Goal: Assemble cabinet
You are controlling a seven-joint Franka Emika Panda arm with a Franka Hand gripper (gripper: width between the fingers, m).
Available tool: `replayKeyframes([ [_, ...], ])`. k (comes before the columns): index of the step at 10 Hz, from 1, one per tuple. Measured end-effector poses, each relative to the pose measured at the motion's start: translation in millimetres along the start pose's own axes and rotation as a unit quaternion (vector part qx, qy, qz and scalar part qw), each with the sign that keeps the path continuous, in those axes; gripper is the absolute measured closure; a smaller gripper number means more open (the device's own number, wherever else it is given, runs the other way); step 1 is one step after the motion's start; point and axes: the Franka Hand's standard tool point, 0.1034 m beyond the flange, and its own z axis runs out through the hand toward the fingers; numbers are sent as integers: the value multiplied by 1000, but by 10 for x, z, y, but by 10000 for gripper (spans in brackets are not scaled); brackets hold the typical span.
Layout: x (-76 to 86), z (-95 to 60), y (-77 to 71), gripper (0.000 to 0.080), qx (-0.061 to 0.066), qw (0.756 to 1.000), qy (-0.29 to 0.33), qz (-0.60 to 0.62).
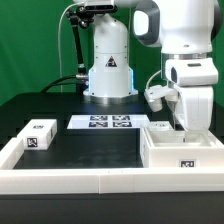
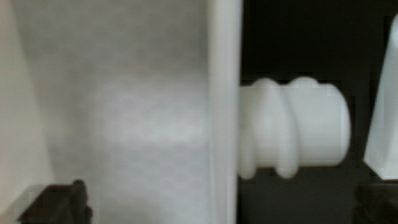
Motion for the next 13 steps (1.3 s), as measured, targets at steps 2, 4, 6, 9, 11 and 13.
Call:
replayKeyframes([
  [2, -1, 1, 0, 13, 0, 1000, 0, 0],
  [4, 0, -5, -2, 2, 0, 1000, 0, 1],
  [6, 19, -160, -56, 3, -7, 1000, -2, 4],
  [9, 112, -494, -242, 3, -24, 1000, -4, 17],
  [11, 117, -490, -330, 3, -20, 1000, -5, 21],
  [13, 113, -483, -331, 3, -19, 1000, -5, 21],
])
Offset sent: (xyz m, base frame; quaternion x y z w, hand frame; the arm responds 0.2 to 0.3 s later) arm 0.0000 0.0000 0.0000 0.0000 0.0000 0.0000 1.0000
